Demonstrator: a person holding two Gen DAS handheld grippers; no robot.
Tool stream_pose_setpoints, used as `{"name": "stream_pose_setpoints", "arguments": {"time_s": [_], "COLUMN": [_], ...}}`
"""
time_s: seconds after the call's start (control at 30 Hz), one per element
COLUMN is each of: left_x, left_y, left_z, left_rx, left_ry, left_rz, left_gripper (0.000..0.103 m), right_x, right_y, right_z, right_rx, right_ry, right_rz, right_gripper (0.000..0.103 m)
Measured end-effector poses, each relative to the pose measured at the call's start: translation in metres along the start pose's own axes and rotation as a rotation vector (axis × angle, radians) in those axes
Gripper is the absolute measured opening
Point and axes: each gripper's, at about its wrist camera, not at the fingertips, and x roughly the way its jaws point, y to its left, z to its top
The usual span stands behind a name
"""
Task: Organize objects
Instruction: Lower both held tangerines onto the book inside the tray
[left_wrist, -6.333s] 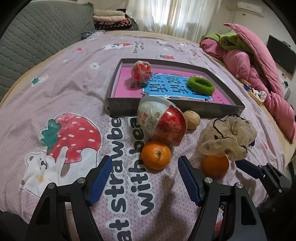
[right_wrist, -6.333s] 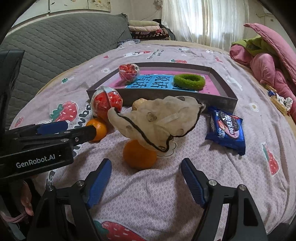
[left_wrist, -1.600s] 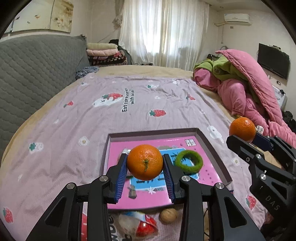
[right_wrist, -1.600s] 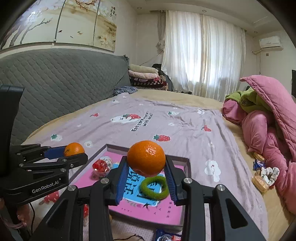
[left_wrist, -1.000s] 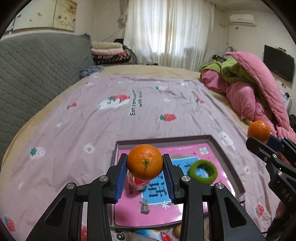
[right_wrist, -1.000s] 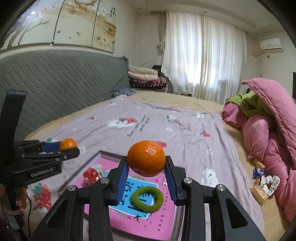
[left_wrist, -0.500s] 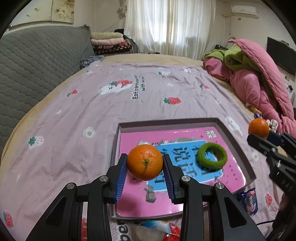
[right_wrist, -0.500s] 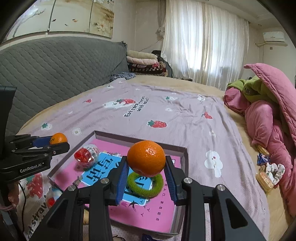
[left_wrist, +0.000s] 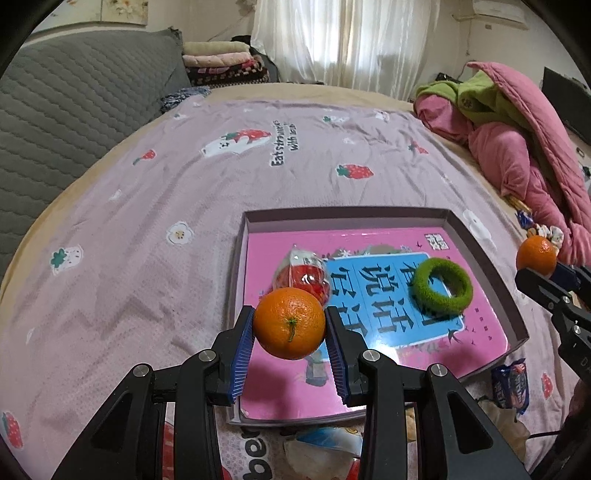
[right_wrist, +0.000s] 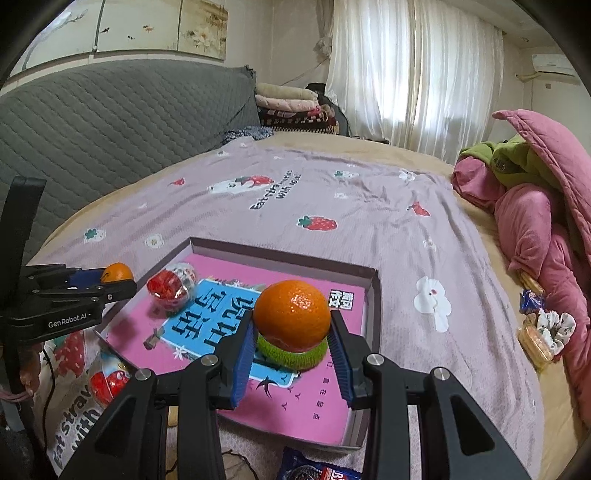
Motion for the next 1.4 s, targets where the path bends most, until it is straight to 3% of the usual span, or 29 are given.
{"name": "stream_pose_setpoints", "arguments": {"time_s": [0.27,0.7,1.4], "left_x": [0.005,0.025,0.042], "left_y": [-0.010,-0.013,-0.021], "left_z": [-0.005,-0.013,-0.021], "left_rx": [0.027,0.027,0.050], "left_ry": [0.022,0.087,0.133], "left_rz": [-0.008,-0.017,-0.015], "left_gripper": [0.038,0.038,0.038], "right_x": [0.001,0.025,0.043], "right_y": [-0.004,-0.012,-0.012], "right_z": [-0.004,-0.024,-0.034], "right_rx": [0.008,0.028,0.020], "right_ry": [0.023,0.138,0.201], "right_rz": [0.007,0.017,0.019], "right_gripper": [0.039,0.039,0.039]}}
